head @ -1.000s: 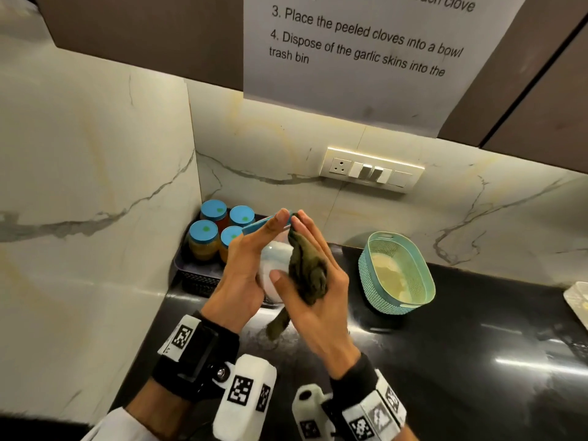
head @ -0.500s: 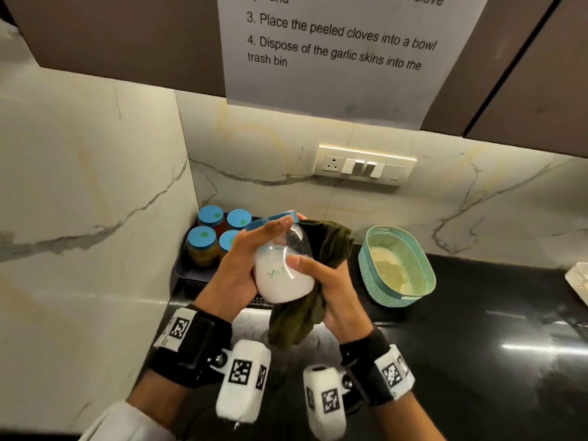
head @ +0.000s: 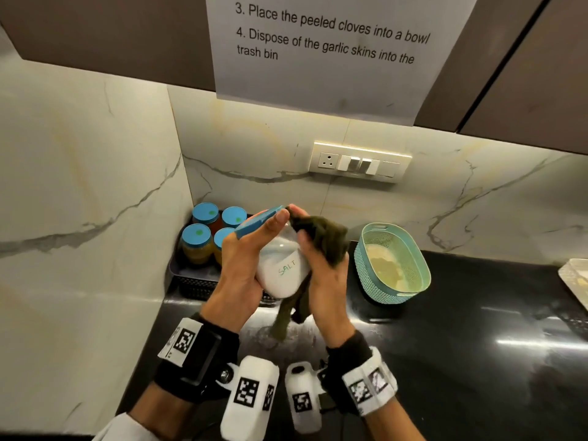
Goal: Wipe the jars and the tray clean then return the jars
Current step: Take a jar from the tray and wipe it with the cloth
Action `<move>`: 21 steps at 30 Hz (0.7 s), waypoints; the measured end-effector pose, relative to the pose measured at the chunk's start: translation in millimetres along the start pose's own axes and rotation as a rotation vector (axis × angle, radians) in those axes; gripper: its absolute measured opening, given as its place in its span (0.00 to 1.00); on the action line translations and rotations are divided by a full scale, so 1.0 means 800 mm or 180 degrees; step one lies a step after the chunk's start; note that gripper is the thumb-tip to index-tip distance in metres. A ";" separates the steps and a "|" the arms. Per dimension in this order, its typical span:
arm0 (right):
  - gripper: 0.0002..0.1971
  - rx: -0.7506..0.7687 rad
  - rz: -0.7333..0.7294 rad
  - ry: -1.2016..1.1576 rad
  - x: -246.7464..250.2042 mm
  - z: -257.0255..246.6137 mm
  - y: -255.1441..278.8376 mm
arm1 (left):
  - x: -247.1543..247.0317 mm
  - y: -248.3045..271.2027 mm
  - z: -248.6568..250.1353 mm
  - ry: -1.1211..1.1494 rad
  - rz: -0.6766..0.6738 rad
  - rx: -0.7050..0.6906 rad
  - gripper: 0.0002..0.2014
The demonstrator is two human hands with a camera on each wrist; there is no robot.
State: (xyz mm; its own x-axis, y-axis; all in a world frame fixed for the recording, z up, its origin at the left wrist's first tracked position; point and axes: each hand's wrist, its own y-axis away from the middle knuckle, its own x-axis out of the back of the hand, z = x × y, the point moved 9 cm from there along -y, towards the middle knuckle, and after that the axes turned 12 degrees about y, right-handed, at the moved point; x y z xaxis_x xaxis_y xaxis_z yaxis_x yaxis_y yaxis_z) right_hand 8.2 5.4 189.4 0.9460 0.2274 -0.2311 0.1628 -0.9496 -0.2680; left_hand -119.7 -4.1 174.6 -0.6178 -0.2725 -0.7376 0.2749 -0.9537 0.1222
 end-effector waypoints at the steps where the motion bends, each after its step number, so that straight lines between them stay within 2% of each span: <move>1: 0.14 -0.0247 -0.0003 -0.0247 -0.002 0.003 -0.004 | 0.000 -0.002 0.004 -0.0053 0.0013 -0.0099 0.25; 2: 0.16 -0.0289 -0.0055 -0.0239 -0.006 0.000 -0.005 | 0.001 -0.004 0.009 -0.0086 0.0020 -0.0175 0.28; 3: 0.17 -0.0107 -0.0085 -0.0047 -0.010 -0.009 -0.001 | 0.001 -0.006 0.012 -0.0083 0.0014 -0.0210 0.32; 7: 0.26 0.1359 -0.0391 0.1616 -0.032 -0.040 0.039 | 0.009 -0.011 0.014 0.0088 0.0188 -0.0106 0.49; 9: 0.27 0.1616 -0.0497 0.1936 -0.035 -0.039 0.042 | 0.015 -0.009 0.009 0.0107 0.0262 -0.0053 0.47; 10: 0.26 0.1436 -0.0506 0.1678 -0.031 -0.037 0.034 | 0.013 -0.007 0.007 0.0127 0.0233 -0.0056 0.43; 14: 0.18 -0.0524 -0.0197 -0.0364 -0.005 0.009 -0.021 | 0.007 0.000 0.009 0.0051 0.0147 -0.0222 0.35; 16: 0.18 -0.0720 -0.0264 -0.0458 -0.013 0.005 -0.022 | 0.004 -0.002 0.016 0.0022 0.0091 -0.0316 0.37; 18: 0.17 -0.0139 -0.0329 0.0027 -0.020 -0.019 -0.005 | 0.007 -0.007 0.019 0.0097 0.0145 -0.0337 0.40; 21: 0.28 0.1331 -0.0538 0.1829 -0.037 -0.042 0.036 | 0.018 -0.008 0.012 0.0311 0.0342 -0.0203 0.46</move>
State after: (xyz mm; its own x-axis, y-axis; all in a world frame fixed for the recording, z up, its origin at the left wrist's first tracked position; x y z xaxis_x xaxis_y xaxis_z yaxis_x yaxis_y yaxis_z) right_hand -5.6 -36.1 220.0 0.9340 0.1054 0.3415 0.3075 -0.7236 -0.6179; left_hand -137.2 -3.3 169.7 -0.5084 -0.3559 -0.7841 0.3837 -0.9088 0.1637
